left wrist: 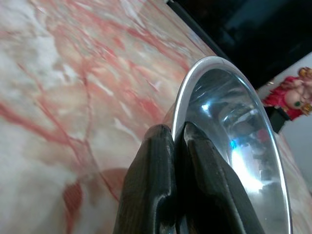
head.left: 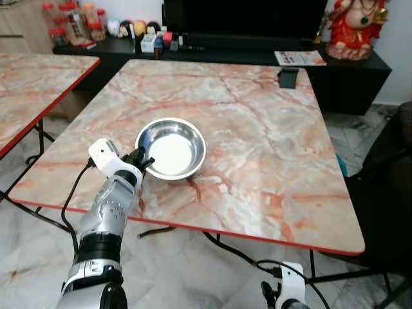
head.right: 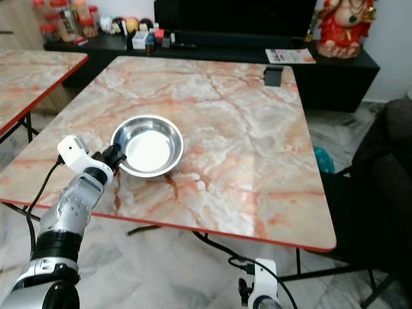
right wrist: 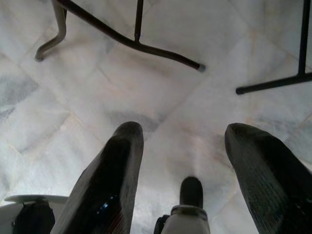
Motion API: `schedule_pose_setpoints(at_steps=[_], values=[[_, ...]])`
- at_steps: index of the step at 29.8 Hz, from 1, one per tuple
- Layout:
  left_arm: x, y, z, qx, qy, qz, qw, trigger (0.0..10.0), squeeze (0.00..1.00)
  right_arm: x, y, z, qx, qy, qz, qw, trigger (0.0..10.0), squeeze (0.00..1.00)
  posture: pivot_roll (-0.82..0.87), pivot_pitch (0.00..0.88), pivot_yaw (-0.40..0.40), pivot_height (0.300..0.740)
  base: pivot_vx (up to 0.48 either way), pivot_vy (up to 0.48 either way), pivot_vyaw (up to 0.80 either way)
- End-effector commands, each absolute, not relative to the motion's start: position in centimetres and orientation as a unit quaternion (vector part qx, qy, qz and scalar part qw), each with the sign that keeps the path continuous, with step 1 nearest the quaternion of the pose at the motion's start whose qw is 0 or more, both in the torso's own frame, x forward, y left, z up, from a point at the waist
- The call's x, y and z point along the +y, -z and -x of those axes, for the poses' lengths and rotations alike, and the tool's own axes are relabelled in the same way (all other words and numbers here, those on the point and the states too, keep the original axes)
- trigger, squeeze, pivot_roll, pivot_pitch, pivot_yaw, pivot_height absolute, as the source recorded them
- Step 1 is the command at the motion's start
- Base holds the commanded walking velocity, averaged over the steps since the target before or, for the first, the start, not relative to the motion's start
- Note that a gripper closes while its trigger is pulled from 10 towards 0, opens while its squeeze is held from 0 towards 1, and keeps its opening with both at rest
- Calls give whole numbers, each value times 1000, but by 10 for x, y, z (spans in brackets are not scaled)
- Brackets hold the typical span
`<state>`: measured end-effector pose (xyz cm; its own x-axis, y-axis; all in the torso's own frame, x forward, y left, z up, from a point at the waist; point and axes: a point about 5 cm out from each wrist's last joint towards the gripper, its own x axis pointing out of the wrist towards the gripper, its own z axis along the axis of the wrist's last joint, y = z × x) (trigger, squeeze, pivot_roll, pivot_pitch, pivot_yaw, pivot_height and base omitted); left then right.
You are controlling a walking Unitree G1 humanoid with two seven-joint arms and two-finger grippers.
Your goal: Setting the table
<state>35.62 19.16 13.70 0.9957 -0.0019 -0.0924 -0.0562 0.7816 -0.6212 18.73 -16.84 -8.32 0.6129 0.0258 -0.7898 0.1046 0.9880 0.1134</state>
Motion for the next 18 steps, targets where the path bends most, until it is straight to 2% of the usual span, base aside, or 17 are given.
schedule_pose_setpoints(at_steps=[1, 7, 18], values=[[186, -148, -359, 29, 2, 326, 945, 10000, 0, -172, 84, -184, 441, 29, -74, 894, 10000, 0, -8, 0, 12, 740, 326, 0, 0], [184, -150, -359, 28, 11, 325, 945, 10000, 0, -172, 85, -184, 442, 28, -74, 894, 10000, 0, -7, 0, 12, 740, 325, 0, 0], [180, -149, -356, 41, 22, 333, 942, 10000, 0, -171, 85, -183, 443, 28, -76, 893, 10000, 0, -7, 0, 16, 740, 0, 0, 0]])
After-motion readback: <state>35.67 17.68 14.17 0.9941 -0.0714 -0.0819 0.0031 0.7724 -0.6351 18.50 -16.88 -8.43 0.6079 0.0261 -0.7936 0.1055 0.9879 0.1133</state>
